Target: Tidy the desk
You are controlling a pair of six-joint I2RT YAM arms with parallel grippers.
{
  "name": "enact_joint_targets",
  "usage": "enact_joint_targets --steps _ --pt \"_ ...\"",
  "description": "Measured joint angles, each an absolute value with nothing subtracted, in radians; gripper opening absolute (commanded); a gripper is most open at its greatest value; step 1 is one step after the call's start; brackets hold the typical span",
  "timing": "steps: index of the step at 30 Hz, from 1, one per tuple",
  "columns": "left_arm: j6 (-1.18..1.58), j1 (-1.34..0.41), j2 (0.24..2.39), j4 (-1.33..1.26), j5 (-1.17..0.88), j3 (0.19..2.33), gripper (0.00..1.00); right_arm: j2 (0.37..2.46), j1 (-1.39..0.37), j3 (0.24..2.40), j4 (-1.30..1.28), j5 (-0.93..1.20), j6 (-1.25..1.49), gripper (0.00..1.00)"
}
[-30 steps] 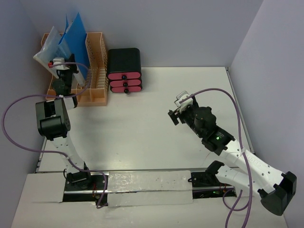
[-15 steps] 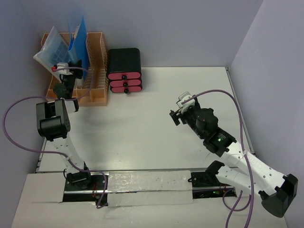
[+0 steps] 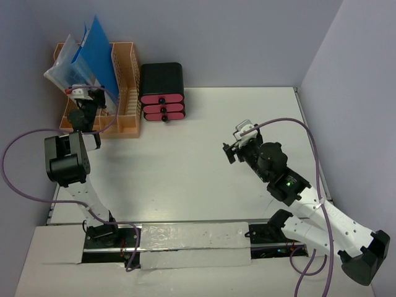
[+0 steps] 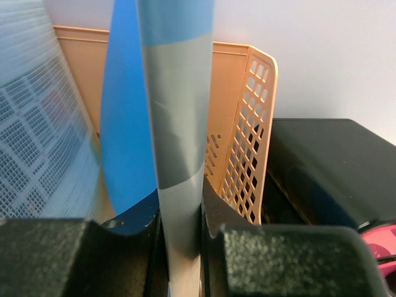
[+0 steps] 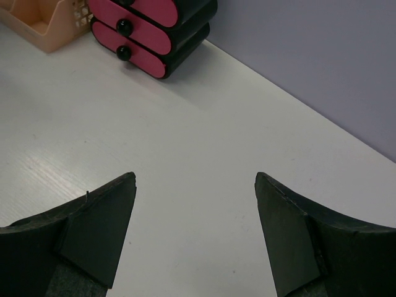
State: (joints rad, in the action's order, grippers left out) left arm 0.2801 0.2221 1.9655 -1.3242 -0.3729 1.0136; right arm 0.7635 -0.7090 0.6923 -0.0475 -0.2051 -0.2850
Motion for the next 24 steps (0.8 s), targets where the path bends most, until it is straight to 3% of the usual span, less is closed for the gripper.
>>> enact_joint_targets --steps 24 --pt "0.253 0.300 1.781 -1.279 -0.460 0.906 0.00 0.725 -0.709 0.678 -0.068 -0.200 -0.277 0.84"
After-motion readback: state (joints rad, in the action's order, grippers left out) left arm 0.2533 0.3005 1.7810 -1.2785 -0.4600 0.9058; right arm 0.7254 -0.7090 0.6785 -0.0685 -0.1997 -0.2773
